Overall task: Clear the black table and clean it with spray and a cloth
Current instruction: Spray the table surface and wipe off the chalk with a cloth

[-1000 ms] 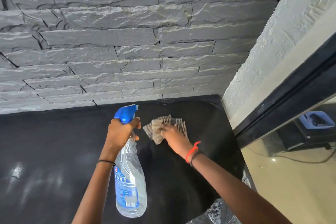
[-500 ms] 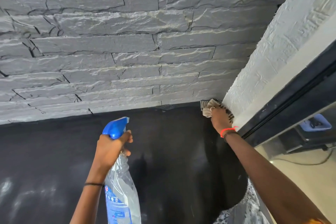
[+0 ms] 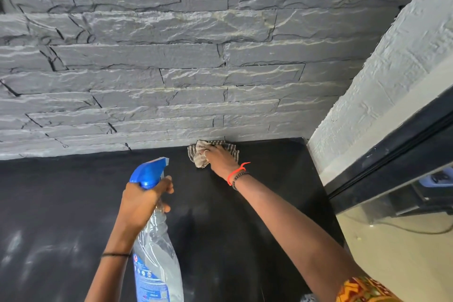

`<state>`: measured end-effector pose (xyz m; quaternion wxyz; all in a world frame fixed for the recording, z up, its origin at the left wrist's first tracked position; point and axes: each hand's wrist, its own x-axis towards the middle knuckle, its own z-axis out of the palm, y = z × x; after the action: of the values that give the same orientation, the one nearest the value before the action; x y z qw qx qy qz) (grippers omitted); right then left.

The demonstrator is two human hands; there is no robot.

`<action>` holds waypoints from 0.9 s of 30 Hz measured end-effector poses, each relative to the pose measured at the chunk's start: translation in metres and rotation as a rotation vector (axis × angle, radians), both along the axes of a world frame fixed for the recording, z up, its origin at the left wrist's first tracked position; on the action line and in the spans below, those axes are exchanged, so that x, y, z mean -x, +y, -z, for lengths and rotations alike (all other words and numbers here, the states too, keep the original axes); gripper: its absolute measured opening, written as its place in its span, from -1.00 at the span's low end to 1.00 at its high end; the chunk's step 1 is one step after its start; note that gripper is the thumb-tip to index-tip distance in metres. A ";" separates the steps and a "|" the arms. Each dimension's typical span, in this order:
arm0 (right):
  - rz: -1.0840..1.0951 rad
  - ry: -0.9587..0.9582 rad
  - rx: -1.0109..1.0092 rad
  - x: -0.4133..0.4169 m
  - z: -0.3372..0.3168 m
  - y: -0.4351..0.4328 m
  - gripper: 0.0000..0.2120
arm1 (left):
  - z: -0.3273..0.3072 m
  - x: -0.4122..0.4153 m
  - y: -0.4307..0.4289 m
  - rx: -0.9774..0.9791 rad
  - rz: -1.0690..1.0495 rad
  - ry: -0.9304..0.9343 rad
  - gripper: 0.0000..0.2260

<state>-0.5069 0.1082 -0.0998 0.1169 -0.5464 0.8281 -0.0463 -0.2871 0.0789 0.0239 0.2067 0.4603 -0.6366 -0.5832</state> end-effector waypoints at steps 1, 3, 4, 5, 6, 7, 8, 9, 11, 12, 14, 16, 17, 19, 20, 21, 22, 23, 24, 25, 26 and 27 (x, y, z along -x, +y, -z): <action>-0.003 0.003 0.018 0.006 0.003 0.006 -0.54 | 0.000 -0.002 0.001 0.002 -0.001 -0.004 -0.96; 0.020 0.023 0.077 0.024 0.011 0.025 -0.53 | 0.001 -0.004 0.002 -0.001 0.000 -0.008 -0.96; 0.042 0.034 0.106 0.035 0.013 0.038 -0.51 | 0.002 -0.005 0.003 -0.002 0.004 -0.010 -0.96; 0.069 0.032 0.132 0.046 0.013 0.052 -0.47 | 0.002 -0.005 0.005 -0.003 0.009 -0.013 -0.96; 0.095 0.037 0.148 0.059 0.013 0.067 -0.44 | 0.003 -0.005 0.006 -0.004 0.014 -0.016 -0.96; 0.130 0.040 0.142 0.074 0.013 0.083 -0.43 | 0.004 -0.004 0.008 -0.006 0.017 -0.017 -0.96; 0.174 0.043 0.133 0.092 0.017 0.100 -0.44 | 0.003 -0.003 0.010 -0.009 0.019 -0.014 -0.97; 0.232 0.048 0.129 0.112 0.022 0.118 -0.46 | 0.003 -0.003 0.012 -0.012 0.022 -0.010 -0.97; 0.393 0.062 0.083 0.151 0.033 0.153 -0.52 | 0.000 -0.004 0.016 -0.008 0.033 -0.001 -0.97; 0.444 0.073 0.096 0.170 0.043 0.168 -0.54 | -0.001 -0.004 0.017 -0.002 0.036 0.001 -0.97; 0.508 0.031 0.137 0.179 0.037 0.182 -0.57 | -0.004 -0.007 0.021 0.008 0.042 0.004 -0.95; 0.510 0.019 0.139 0.157 0.012 0.183 -0.63 | -0.006 -0.010 0.026 0.007 0.043 0.000 -0.94; 0.526 0.014 0.160 0.145 0.005 0.178 -0.68 | -0.006 -0.011 0.027 0.005 0.043 -0.005 -0.94; 0.491 -0.037 0.202 0.114 -0.005 0.170 -0.72 | -0.007 -0.012 0.033 0.000 0.048 -0.012 -0.94; 0.448 -0.088 0.184 0.096 -0.009 0.165 -0.70 | -0.007 -0.013 0.038 -0.005 0.052 -0.011 -0.94; 0.402 -0.161 0.169 0.076 -0.012 0.158 -0.67 | -0.007 -0.013 0.040 -0.008 0.054 -0.009 -0.94; 0.382 -0.270 0.195 0.058 -0.005 0.155 -0.64 | -0.008 -0.013 0.044 -0.012 0.060 -0.006 -0.94; 0.381 -0.273 0.277 0.041 0.006 0.155 -0.60 | -0.009 -0.013 0.050 -0.016 0.064 -0.002 -0.94; 0.352 -0.301 0.355 0.018 0.012 0.153 -0.59 | -0.010 -0.014 0.054 -0.020 0.066 0.000 -0.94; 0.292 -0.344 0.397 -0.011 0.013 0.154 -0.61 | -0.011 -0.014 0.057 -0.023 0.067 0.000 -0.94; 0.213 -0.329 0.420 -0.037 0.012 0.163 -0.64 | -0.012 -0.016 0.060 -0.022 0.071 -0.002 -0.94; 0.099 -0.227 0.447 -0.058 0.016 0.177 -0.65 | -0.012 -0.016 0.063 -0.019 0.074 -0.004 -0.94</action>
<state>-0.4491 0.2849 -0.1159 0.0830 -0.5089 0.8045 -0.2948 -0.2707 0.1416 0.0363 0.1792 0.4395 -0.6480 -0.5957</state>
